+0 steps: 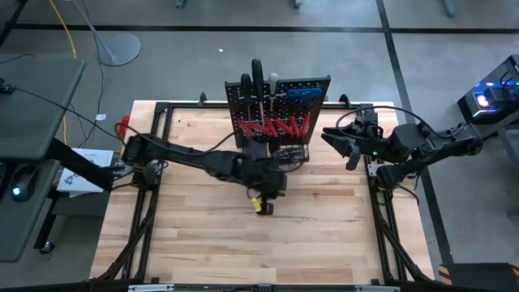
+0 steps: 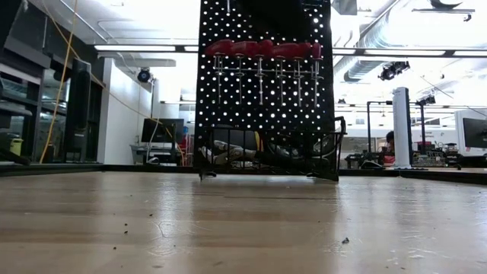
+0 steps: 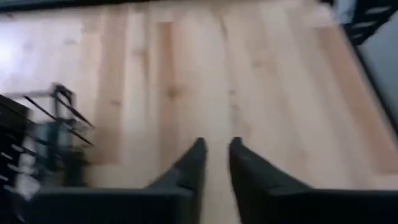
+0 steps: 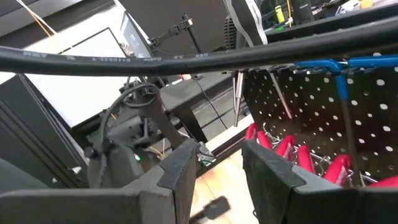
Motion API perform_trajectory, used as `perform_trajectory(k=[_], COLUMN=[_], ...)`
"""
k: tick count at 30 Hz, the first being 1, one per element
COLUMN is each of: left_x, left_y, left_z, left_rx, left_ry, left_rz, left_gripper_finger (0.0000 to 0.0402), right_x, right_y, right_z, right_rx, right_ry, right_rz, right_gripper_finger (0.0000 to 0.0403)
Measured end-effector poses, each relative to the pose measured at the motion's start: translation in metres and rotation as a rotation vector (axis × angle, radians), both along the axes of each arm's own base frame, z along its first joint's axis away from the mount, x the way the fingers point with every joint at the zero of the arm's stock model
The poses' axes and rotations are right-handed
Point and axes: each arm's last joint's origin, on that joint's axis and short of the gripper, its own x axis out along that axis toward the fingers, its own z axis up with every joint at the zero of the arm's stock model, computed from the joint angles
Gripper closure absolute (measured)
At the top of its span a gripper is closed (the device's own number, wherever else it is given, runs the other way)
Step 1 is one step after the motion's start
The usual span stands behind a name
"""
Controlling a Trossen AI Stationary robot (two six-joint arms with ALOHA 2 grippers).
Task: Hang tools onto peg board
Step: Return to Home Position
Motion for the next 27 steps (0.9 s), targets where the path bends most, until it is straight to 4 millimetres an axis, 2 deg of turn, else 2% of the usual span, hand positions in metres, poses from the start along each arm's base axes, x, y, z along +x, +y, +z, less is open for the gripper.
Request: perform_trajectory(k=[2,3,8,12,14,17,19,23,27], left_x=[-0.013,-0.021,-0.073,-0.123,-0.147,-0.179,-0.200,-0.231,-0.254], left_y=[-0.004,-0.005,0.000,0.019,0.030,0.047,0.056,0.067,0.070], left_z=[0.000,-0.001,-0.012,-0.027,-0.034,-0.047,-0.056,-0.077,-0.096], left_rx=[-0.052,-0.084,-0.282,-0.425,-0.467,-0.496,-0.513,-0.558,-0.621], left_ry=[-0.024,-0.044,-0.228,-0.412,-0.503,-0.609,-0.659,-0.740,-0.797], left_rz=[0.017,0.033,0.139,0.225,0.277,0.347,0.391,0.444,0.465], left_gripper_finger=[0.0383,0.0391,0.0399,0.0400,0.0401,0.0401,0.0401,0.0401,0.0401], right_x=[0.000,0.000,-0.001,-0.001,-0.001,0.000,0.001,0.002,0.001], right_y=[0.000,0.000,0.000,0.000,0.000,0.000,0.000,0.000,-0.001], right_z=[0.000,0.000,0.000,-0.001,-0.001,-0.002,-0.002,-0.003,-0.008], right_rx=[0.000,0.000,-0.001,-0.002,0.003,0.002,0.025,0.062,0.119], right_ry=[-0.001,-0.002,0.002,0.009,0.010,0.014,0.009,0.007,0.023], right_rz=[0.001,0.002,0.003,0.003,0.003,0.001,-0.012,-0.024,-0.060], right_gripper_finger=[0.0279,0.0279,0.0279,0.0294,0.0321,0.0384,0.0393,0.0401,0.0402])
